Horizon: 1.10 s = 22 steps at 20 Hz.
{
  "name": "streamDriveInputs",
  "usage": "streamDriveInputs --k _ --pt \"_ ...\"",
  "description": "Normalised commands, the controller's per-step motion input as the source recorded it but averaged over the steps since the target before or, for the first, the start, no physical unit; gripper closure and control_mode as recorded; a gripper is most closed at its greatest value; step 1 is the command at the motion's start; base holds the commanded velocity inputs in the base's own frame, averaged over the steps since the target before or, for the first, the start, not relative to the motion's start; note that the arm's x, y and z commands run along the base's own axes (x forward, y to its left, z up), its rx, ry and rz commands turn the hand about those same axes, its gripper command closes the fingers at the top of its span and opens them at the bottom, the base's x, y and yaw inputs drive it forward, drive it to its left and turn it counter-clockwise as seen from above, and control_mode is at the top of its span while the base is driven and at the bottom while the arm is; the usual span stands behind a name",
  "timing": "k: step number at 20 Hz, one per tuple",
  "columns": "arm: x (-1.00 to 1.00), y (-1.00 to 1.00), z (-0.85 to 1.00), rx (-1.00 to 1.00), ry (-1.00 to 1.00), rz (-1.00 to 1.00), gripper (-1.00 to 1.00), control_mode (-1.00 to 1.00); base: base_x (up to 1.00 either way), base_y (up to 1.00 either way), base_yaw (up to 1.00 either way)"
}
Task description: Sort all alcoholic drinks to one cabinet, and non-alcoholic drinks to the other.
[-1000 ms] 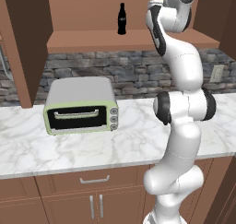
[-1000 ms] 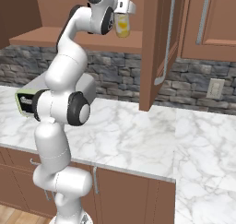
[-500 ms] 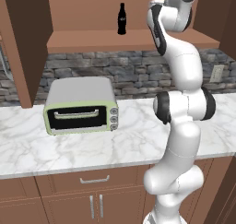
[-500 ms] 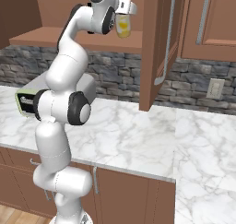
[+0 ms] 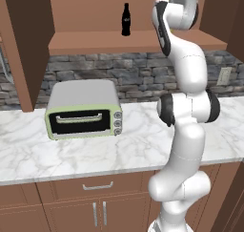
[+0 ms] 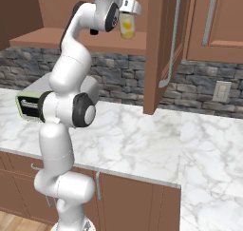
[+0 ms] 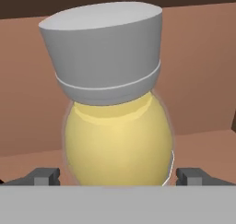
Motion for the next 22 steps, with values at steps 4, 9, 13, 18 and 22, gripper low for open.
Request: streamDriveInputs --k 4,9,13,18,22 --pt "0.0 -0.05 0.0 0.0 0.0 0.0 -1.0 -1.0 0.0 0.0 0.0" --pt "0.1 -0.04 0.0 0.0 0.0 0.0 -1.0 -1.0 0.0 0.0 0.0" --pt "0.12 -0.05 0.0 0.0 0.0 0.0 -1.0 -1.0 0.0 0.0 0.0" --pt "0.0 -0.03 0.0 0.0 -0.02 0.0 -1.0 -1.0 0.0 0.0 0.0" --pt "-0.09 -0.03 0.0 0.0 -0.05 0.0 -1.0 -1.0 0.0 0.0 0.0"
